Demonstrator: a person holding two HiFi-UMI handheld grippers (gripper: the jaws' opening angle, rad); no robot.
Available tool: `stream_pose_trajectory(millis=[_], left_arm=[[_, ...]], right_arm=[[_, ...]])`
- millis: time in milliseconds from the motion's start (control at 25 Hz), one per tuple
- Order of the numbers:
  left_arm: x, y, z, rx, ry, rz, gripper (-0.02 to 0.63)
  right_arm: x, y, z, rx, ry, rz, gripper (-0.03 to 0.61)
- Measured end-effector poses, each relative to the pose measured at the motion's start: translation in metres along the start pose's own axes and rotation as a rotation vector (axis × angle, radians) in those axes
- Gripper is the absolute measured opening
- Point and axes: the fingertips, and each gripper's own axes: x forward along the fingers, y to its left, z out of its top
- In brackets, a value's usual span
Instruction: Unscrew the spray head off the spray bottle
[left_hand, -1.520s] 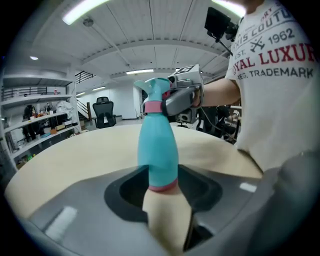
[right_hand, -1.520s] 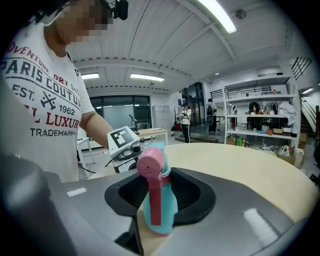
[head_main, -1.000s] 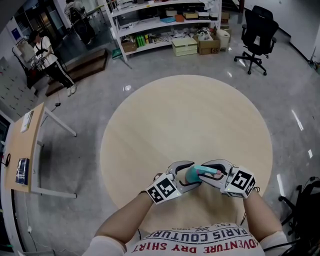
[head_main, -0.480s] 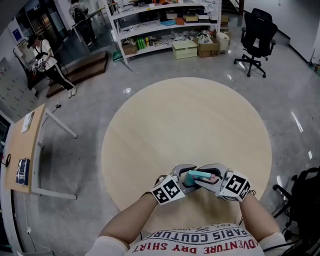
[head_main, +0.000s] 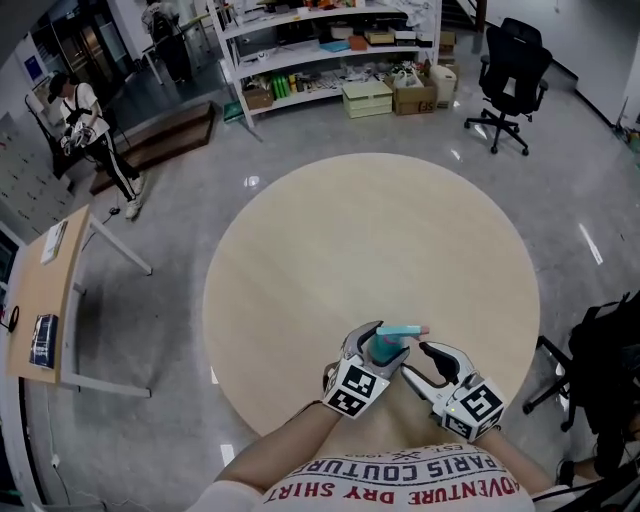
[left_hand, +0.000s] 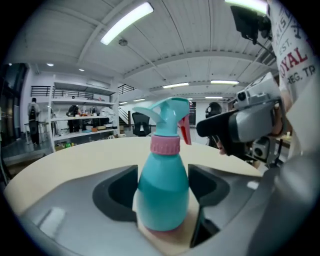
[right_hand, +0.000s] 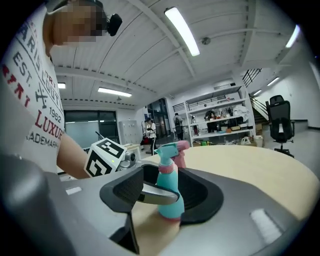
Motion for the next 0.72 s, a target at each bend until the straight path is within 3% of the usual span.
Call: stream_pose_trajectory(millis=[120, 280, 480, 600, 720], left_arm=[[0.002, -0.005, 0.001, -0.018, 0.007, 0.041, 0.31], [-0.003, -0.01, 0.0, -0.013, 0.016, 0.04, 0.31], [-0.003, -0.014, -0.001, -0.011, 0.013, 0.028, 0.31], [-0.006, -0.02, -0.001, 0.033, 0.008, -0.068, 0.308], [-0.013, -0.029, -0.004, 0.127, 0.004, -0.261, 0.308]], right_arm=[[0.016, -0.001, 0.001, -0.003, 0.01, 0.001, 0.198], [0.038, -0.003, 0.002, -0.048, 0.072, -0.001, 0.192], [0.046, -0.002, -0.003, -0.138, 0.125, 0.018, 0.133], [0.043, 0.003, -0.004, -0.177, 0.145, 0.122, 0.13], [0.04, 0.013, -0.004, -0.238, 0.164, 0.32, 0.129]])
